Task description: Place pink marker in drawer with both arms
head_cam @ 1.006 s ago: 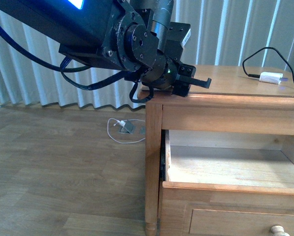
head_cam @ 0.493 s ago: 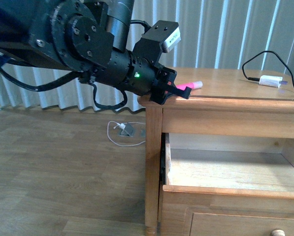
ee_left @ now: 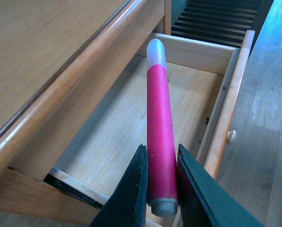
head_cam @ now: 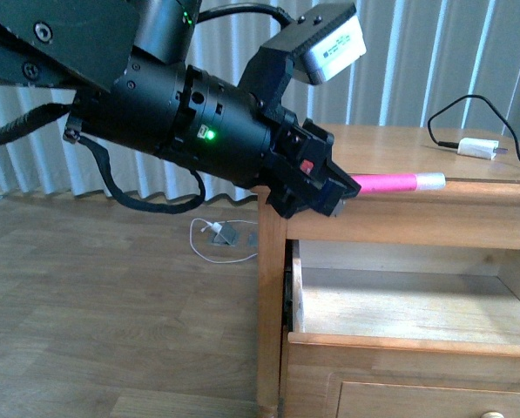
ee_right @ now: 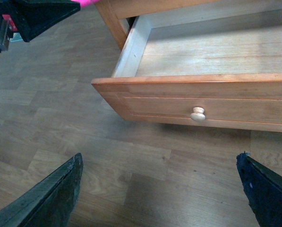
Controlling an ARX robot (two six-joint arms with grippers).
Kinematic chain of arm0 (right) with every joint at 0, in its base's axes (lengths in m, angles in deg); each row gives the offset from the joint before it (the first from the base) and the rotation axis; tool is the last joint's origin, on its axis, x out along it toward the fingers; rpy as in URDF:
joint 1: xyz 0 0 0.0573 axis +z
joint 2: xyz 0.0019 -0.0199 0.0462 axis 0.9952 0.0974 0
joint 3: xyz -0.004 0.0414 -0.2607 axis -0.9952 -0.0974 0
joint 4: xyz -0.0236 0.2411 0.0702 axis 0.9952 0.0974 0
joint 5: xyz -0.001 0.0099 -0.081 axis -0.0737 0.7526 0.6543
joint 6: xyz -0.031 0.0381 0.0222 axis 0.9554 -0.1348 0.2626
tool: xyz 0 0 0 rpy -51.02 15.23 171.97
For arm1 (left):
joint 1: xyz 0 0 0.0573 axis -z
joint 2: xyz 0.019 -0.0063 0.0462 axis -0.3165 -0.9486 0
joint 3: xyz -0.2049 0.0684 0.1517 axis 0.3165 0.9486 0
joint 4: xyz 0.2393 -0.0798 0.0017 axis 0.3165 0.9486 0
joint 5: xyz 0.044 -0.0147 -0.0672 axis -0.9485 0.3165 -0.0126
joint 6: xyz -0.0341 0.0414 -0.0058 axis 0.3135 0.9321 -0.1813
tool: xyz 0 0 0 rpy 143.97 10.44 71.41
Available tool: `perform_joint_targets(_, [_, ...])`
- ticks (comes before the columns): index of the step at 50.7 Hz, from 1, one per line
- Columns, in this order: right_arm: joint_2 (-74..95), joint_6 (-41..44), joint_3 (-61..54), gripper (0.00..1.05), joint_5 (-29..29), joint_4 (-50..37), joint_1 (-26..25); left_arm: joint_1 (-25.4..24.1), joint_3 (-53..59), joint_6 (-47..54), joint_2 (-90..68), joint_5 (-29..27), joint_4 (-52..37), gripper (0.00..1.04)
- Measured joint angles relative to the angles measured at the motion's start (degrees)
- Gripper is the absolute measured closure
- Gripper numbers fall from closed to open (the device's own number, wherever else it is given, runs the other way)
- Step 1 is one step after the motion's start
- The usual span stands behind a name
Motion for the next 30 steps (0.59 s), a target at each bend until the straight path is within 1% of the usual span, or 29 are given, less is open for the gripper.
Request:
perform_joint_targets(3, [0.0,0.0,0.0,0.08,0.0,0.0,0.0,0.3,0.7,-0.1,-0.5,-0.7,-1.4,0.90])
perform_joint_targets(13, [0.0,0.0,0.0,0.08,0.0,0.0,0.0,1.9,1.5,-1.6,-5.6,-5.5,-6.3,0.90])
perform_joint_targets(30, [0.0,0.0,0.0,0.08,0.0,0.0,0.0,3.0,0.3,-3.9,-12.0,-8.4,-7.7,0.90])
